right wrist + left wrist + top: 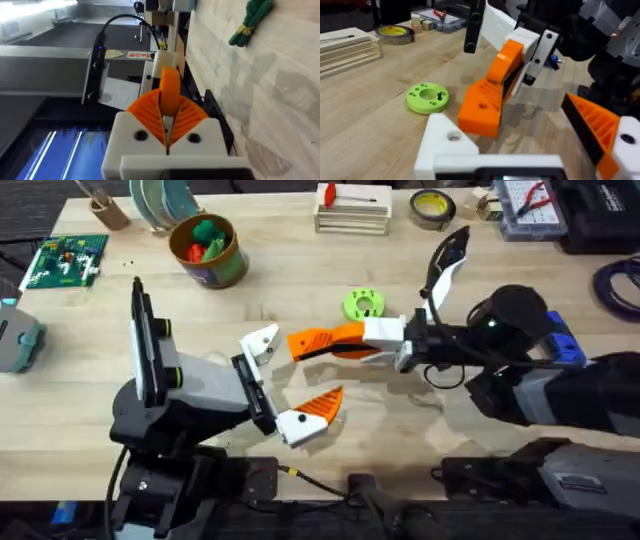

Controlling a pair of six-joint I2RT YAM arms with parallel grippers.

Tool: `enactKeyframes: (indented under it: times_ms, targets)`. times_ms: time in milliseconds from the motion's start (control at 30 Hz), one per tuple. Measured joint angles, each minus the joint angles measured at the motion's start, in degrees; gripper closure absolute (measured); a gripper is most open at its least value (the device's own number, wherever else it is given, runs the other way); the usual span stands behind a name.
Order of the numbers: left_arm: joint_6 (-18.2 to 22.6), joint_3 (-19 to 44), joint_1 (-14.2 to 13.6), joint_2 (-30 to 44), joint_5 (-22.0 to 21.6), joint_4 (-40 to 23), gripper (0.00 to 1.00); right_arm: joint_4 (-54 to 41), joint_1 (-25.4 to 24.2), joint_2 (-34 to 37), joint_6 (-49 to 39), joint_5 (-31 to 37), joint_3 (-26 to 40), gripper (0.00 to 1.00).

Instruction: Pick up the gripper from the table and insert it into the empty holder that is missing its gripper. Then pick up a screw, insert it into the mounting hole, and use the screwdriver to tighten it. Finally, clean up the table by picking up the vegetable and placing it into the bucket.

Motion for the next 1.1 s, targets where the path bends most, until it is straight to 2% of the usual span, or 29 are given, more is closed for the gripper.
enactKeyframes:
  times_ms: [700, 1100]
  targets:
    - [0.0, 0.0, 0.0, -0.02, -0.01, 0.0, 0.007, -0.02, 2.87, 4.29, 0.54, -1.18, 3.75, 0.994]
    - [0.26, 0.0, 0.5, 0.0, -2.71, 0.24, 0.007, 0.54, 3.38, 8.44, 0.54, -3.51, 8.76, 0.994]
